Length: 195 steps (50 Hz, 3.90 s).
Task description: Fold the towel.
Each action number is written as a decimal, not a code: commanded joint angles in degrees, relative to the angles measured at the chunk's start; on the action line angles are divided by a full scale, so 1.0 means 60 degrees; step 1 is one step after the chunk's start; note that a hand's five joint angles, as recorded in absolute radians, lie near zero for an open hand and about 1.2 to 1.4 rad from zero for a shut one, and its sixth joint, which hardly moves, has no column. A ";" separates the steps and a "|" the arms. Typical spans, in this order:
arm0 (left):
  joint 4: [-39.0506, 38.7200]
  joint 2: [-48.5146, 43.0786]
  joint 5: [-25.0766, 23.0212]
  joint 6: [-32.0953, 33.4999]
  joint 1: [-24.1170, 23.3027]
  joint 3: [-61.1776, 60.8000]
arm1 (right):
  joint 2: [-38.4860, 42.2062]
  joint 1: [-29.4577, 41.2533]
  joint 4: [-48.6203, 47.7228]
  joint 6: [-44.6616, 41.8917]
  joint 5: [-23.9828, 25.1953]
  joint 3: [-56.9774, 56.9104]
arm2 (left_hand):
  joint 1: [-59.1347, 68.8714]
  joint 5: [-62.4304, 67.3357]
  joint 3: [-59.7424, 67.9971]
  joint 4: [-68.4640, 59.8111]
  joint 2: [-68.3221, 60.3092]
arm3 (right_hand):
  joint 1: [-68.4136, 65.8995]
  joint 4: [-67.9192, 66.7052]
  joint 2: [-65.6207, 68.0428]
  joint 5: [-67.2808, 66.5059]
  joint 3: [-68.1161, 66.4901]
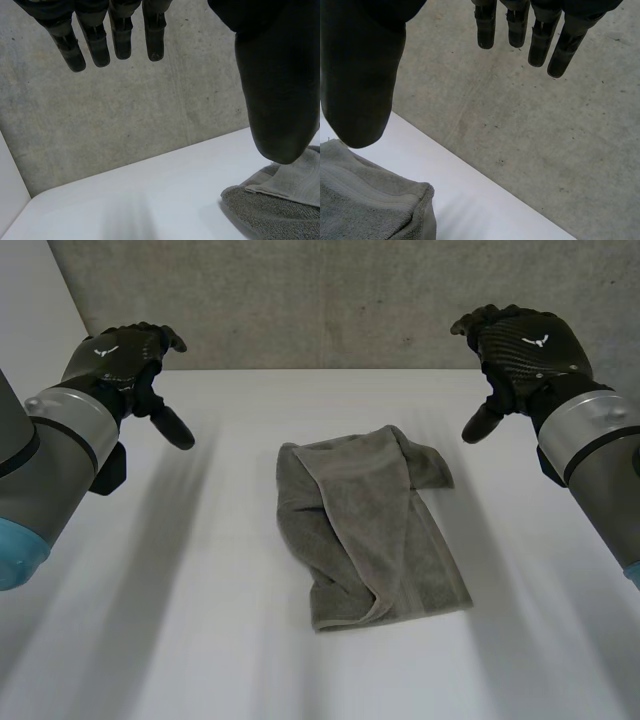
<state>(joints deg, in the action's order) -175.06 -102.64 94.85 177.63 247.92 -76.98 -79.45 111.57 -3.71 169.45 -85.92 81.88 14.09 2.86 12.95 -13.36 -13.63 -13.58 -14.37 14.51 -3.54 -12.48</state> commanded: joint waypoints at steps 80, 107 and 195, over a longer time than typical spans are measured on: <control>-0.2113 -0.3929 0.0744 -0.1729 -0.4011 -0.1496 | 0.3237 0.0609 -0.0027 -0.2723 0.4023 0.0651 | 0.1624 0.1831 -0.0492 0.0560 -0.1702 | -1.1070 0.0728 1.0915 -1.1077 0.0413; -0.2201 -0.5115 0.1125 -0.3751 -0.4143 0.0057 | 0.2431 0.0638 -0.0598 -0.1024 0.2236 0.1295 | 0.1762 0.1968 -0.0492 0.0560 -0.1840 | -1.1070 0.0728 1.0915 -1.1077 0.0413; -0.3021 -0.2066 0.1447 -0.0440 -0.3015 -0.3650 | 0.4173 0.0272 -0.0818 -0.3573 0.3102 0.0242 | -0.0535 -0.0328 -0.0492 0.0560 0.0457 | -0.1911 0.0728 0.1756 -0.1918 0.0413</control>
<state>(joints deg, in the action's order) -192.58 -109.85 103.03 175.89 231.56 -101.74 -58.08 112.35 -7.54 147.61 -64.79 86.32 15.18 3.45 12.95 -13.36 -14.64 -25.98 -14.37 26.82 -13.92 -12.48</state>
